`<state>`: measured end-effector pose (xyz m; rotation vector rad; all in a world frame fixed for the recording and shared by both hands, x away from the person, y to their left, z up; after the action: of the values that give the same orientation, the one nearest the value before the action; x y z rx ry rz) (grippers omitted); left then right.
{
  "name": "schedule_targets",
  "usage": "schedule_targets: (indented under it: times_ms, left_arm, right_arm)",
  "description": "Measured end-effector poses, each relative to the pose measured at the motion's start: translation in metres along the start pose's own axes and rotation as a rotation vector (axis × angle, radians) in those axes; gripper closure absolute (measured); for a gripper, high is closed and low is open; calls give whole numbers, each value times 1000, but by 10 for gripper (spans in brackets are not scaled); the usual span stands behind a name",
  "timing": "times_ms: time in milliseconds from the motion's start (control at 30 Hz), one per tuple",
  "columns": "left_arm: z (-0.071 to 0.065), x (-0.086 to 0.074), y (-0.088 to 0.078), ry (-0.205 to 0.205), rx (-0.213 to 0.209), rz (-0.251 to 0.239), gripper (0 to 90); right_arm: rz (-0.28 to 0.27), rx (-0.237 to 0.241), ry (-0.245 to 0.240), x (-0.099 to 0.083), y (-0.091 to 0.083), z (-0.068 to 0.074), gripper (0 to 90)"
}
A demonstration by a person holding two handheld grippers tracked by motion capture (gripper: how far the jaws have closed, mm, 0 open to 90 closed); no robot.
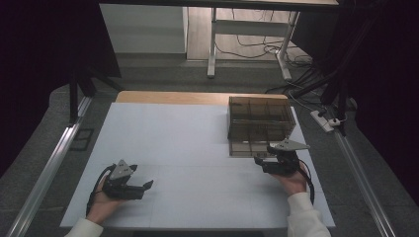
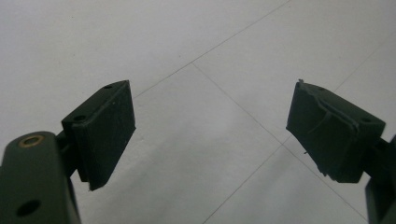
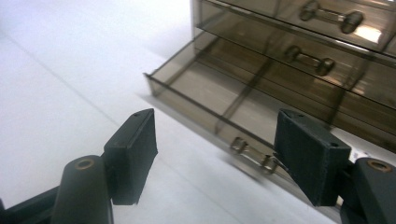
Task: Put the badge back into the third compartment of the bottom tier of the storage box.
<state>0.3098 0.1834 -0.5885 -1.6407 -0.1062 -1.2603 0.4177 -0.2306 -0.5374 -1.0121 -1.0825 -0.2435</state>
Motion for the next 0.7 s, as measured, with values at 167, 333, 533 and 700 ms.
schedule_targets:
  times_ms: [167, 333, 533, 700]
  left_arm:
    - [0, 0, 1, -1, -1, 5, 151]
    - [-1, -1, 1, 3, -1, 8, 151]
    - [-1, 0, 1, 3, 0, 8, 151]
    - [-1, 0, 1, 4, 2, 6, 152]
  right_arm:
    - [-26, 37, -19, -8, -5, 10, 297]
    - [-20, 63, -44, -20, -10, 18, 296]
    - [-3, 100, -66, -37, -14, 24, 296]
    - [2, 115, -106, -43, -17, 30, 293]
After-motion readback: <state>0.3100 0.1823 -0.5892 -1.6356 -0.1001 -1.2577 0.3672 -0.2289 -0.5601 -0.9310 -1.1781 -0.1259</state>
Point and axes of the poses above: each handheld gripper's, and its own axes: y roughly forward along the jaws, x roughly out of its top, z roughly to its left, the point moved 9 cm from there along y, roughly forward along the jaws, and after that the axes turned 7 degrees about y, right-handed, at the moved point
